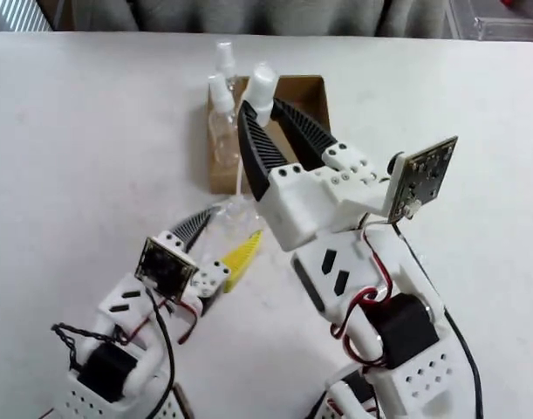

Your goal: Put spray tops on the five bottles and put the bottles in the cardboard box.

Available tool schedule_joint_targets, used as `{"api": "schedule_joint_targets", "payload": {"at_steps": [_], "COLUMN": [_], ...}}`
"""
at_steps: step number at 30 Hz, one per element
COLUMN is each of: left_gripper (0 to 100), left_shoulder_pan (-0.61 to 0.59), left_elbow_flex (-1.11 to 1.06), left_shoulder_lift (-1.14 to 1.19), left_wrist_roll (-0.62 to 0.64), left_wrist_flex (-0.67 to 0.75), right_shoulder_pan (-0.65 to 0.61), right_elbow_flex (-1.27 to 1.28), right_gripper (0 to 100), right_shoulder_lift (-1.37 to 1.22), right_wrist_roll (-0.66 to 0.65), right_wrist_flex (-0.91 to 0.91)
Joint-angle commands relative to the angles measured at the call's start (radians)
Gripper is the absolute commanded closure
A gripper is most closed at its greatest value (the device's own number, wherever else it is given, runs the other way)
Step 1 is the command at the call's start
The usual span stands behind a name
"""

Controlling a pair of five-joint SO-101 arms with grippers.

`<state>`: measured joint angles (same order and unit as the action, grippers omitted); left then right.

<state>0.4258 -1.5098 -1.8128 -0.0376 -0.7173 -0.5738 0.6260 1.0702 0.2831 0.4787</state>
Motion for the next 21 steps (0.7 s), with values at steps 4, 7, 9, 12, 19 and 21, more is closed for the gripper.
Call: {"api": "schedule_joint_targets", "payload": {"at_steps": [4,7,9,12,19,21], "left_gripper": [98,98,98,98,98,98], "left_shoulder_pan": [0.008,0.008,0.008,0.008,0.008,0.008], "left_elbow_flex": [-0.005,-0.005,-0.005,-0.005,-0.005,-0.005], "left_shoulder_lift": [-0.018,-0.018,-0.018,-0.018,-0.018,-0.018], "left_wrist_roll": [-0.008,-0.008,-0.008,-0.008,-0.006,-0.006], "left_wrist_flex": [0.038,0.040,0.040,0.040,0.040,0.040], "right_shoulder_pan": [-0.007,-0.008,-0.008,-0.008,-0.031,-0.059], "right_elbow_flex": [0.018,0.054,0.078,0.130,0.267,0.296], "right_gripper": [98.4,98.4,98.4,98.4,98.4,98.4], "right_shoulder_lift": [0.015,0.015,0.018,0.056,0.194,0.222], "right_wrist_roll": [0.009,0.011,0.035,0.052,0.049,0.038], "right_wrist_flex": [-0.016,0.021,0.028,0.050,0.048,0.067]}}
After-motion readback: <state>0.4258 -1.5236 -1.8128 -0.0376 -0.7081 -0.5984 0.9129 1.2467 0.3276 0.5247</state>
